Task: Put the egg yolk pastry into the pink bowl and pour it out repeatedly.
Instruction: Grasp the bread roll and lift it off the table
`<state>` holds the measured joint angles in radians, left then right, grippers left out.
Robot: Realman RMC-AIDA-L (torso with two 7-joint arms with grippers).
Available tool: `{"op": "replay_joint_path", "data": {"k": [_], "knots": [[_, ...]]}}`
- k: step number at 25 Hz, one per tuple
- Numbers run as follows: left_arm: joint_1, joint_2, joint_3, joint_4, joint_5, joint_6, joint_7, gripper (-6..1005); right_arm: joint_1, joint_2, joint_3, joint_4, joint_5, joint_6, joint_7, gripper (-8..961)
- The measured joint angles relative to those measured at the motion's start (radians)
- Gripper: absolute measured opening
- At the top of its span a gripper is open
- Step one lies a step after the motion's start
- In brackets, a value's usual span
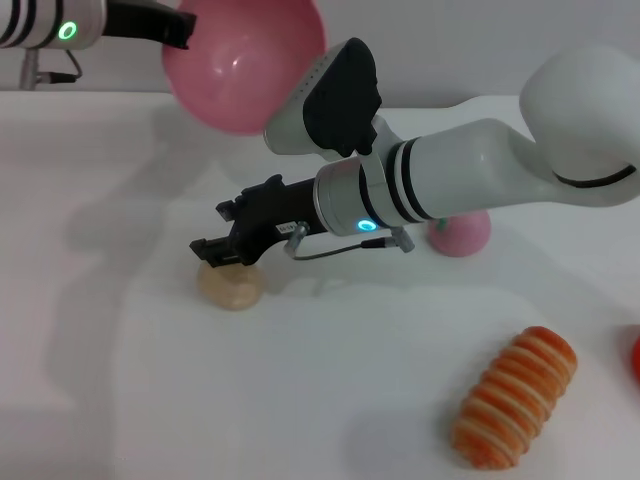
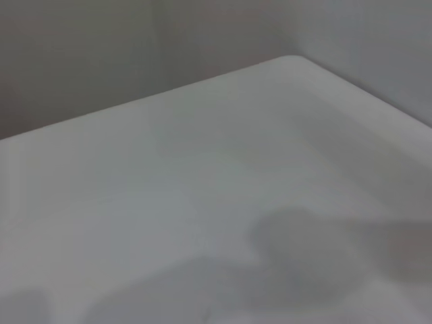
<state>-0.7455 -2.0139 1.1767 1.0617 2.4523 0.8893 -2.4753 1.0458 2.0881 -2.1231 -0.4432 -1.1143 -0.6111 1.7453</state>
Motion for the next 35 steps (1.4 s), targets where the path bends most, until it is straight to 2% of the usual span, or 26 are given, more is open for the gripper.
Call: {"op": "replay_joint_path", "data": {"k": [9, 10, 15, 35], "knots": [[0.022, -0.013, -0.015, 0.005, 0.017, 0.006, 0.003, 83, -0.01, 0.004, -0.008, 0.016, 0.004, 0.023, 0.002, 608], [0.035, -0.022, -0.011, 0.013, 0.017, 0.007, 0.007, 84, -0.012, 0.004, -0.008, 0.015, 0.004, 0.024, 0.002, 608], [0.049, -0.034, -0.007, 0.018, 0.018, 0.007, 0.023, 84, -0.025, 0.004, -0.011, 0.014, 0.005, 0.024, 0.003, 607], [0.111, -0.036, -0.013, 0.043, 0.017, 0.006, 0.024, 86, -0.038, 0.004, -0.025, 0.018, 0.007, 0.014, 0.01, 608]]}}
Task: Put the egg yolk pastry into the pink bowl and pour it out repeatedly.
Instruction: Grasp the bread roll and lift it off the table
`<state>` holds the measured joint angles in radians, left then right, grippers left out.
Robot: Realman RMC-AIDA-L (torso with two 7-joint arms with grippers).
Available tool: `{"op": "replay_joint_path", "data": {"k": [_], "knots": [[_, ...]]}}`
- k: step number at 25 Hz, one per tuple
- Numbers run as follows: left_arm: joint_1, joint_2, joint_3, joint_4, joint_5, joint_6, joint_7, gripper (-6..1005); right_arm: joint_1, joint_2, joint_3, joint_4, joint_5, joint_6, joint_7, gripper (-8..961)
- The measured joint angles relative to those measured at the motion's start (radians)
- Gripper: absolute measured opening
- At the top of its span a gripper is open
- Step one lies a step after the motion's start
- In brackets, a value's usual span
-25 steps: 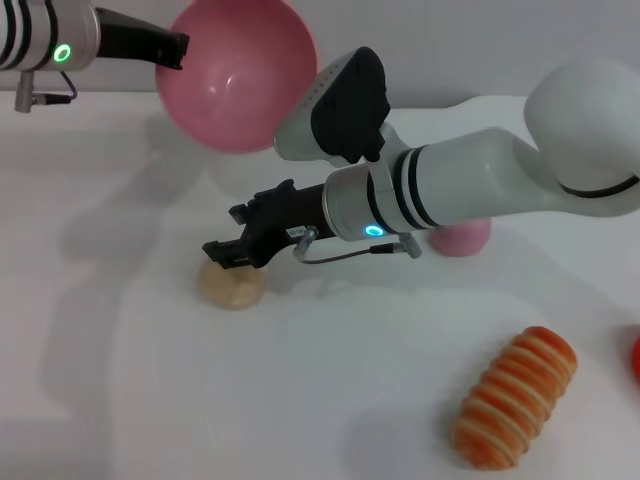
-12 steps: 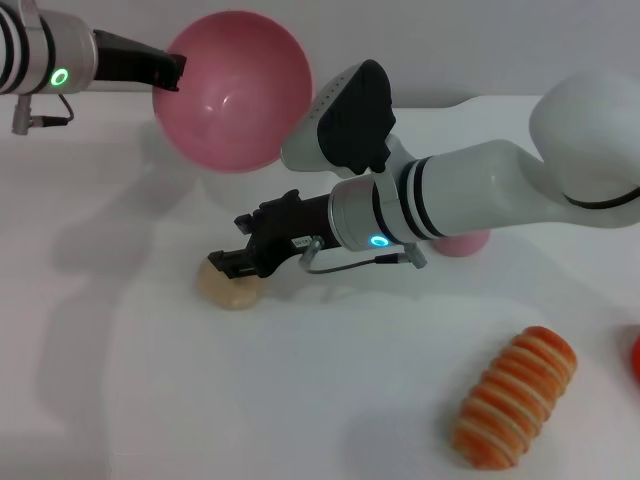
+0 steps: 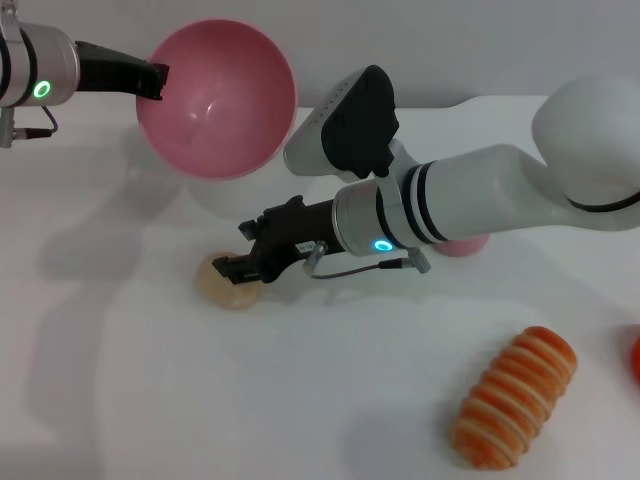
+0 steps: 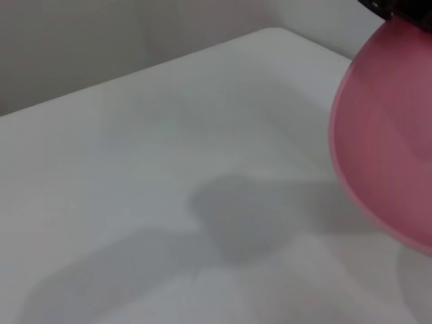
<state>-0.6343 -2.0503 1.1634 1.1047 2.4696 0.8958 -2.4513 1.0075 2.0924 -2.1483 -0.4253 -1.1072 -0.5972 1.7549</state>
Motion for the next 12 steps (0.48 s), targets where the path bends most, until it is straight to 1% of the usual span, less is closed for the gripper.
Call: {"op": "replay_joint_path", "data": {"k": [3, 8, 12], "knots": [[0.003, 0.001, -0.001, 0.0, 0.0, 0.0, 0.0, 86, 0.005, 0.0, -0.029, 0.0, 0.0, -0.015, 0.037, 607], [0.009, 0.002, -0.001, 0.0, 0.0, 0.0, 0.0, 86, 0.016, 0.0, -0.042, 0.006, -0.004, -0.046, 0.083, 607], [0.011, 0.002, -0.003, 0.0, 0.0, 0.0, 0.001, 87, 0.052, 0.0, -0.062, 0.045, -0.008, -0.062, 0.148, 608]]}}
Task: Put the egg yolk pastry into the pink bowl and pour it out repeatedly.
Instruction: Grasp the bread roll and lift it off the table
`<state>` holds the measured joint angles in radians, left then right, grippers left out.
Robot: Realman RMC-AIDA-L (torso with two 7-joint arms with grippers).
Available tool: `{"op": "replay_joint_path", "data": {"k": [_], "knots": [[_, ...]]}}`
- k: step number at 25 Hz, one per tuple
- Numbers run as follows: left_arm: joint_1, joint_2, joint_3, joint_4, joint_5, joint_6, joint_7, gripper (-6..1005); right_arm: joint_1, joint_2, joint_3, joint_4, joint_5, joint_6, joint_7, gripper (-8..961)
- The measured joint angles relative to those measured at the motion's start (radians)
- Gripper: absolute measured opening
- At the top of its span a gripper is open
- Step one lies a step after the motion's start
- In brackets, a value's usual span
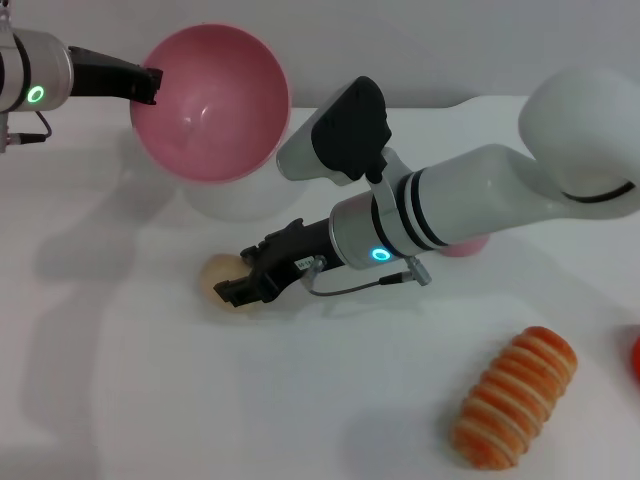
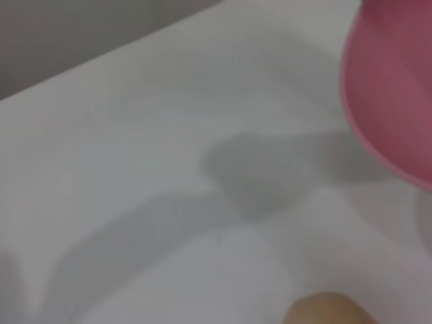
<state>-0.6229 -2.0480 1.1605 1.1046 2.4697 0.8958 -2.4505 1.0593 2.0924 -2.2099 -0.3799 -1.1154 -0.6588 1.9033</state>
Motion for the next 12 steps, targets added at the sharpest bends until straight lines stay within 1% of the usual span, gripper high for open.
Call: {"op": "replay_joint_path", "data": {"k": [4, 12], "knots": [[0.0, 0.001, -0.001, 0.001, 0.0, -0.002, 0.0, 87, 0.025, 0.0, -0.011, 0.021, -0.001, -0.011, 0.036, 608], [0.001, 0.002, -0.002, 0.01, 0.0, -0.006, 0.001, 88, 0.032, 0.0, -0.011, 0.033, -0.001, -0.016, 0.037, 607]]}}
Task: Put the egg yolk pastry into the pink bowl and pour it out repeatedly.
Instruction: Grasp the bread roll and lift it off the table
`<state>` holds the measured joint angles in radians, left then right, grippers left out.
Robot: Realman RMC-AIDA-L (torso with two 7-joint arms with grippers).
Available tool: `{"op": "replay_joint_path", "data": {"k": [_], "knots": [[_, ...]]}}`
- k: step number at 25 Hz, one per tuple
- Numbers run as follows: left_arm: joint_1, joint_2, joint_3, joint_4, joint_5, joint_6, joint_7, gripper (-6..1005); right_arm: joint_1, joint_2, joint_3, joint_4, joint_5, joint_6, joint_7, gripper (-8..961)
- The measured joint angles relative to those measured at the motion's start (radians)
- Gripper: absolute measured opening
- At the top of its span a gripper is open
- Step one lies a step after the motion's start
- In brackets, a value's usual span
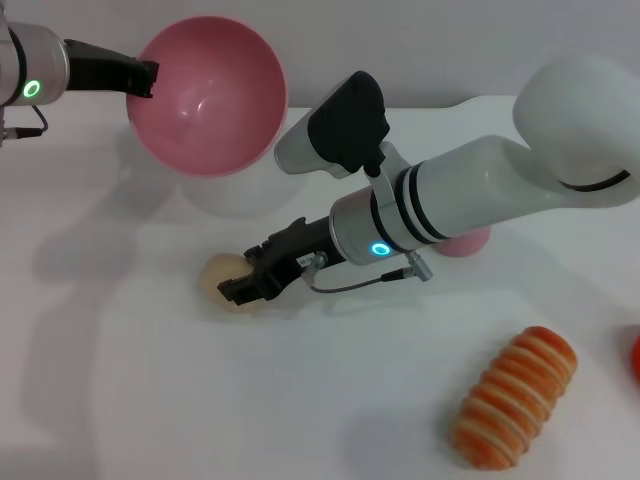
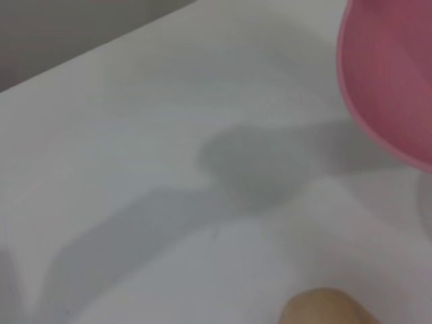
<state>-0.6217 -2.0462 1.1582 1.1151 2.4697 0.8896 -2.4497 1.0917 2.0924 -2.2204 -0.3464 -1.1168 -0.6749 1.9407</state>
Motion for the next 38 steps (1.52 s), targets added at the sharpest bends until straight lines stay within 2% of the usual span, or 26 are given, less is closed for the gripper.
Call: {"op": "replay_joint_path", "data": {"k": [14, 19, 30, 38], "knots": [[0.01, 0.0, 0.0, 0.015, 0.0, 0.005, 0.0, 89, -0.004, 0.0, 0.0, 0.011, 0.0, 0.008, 0.031, 475], [0.029, -0.003, 0.0, 0.048, -0.003, 0.006, 0.006, 89, -0.001, 0.0, -0.002, 0.011, -0.003, 0.009, 0.034, 235], [0.04, -0.003, 0.0, 0.057, -0.002, 0.006, 0.007, 90, 0.001, 0.0, -0.002, 0.01, -0.003, 0.022, 0.035, 33], [0.042, -0.002, 0.0, 0.058, -0.001, 0.008, 0.008, 91, -0.011, 0.0, -0.002, -0.006, -0.003, 0.034, 0.035, 0]]}}
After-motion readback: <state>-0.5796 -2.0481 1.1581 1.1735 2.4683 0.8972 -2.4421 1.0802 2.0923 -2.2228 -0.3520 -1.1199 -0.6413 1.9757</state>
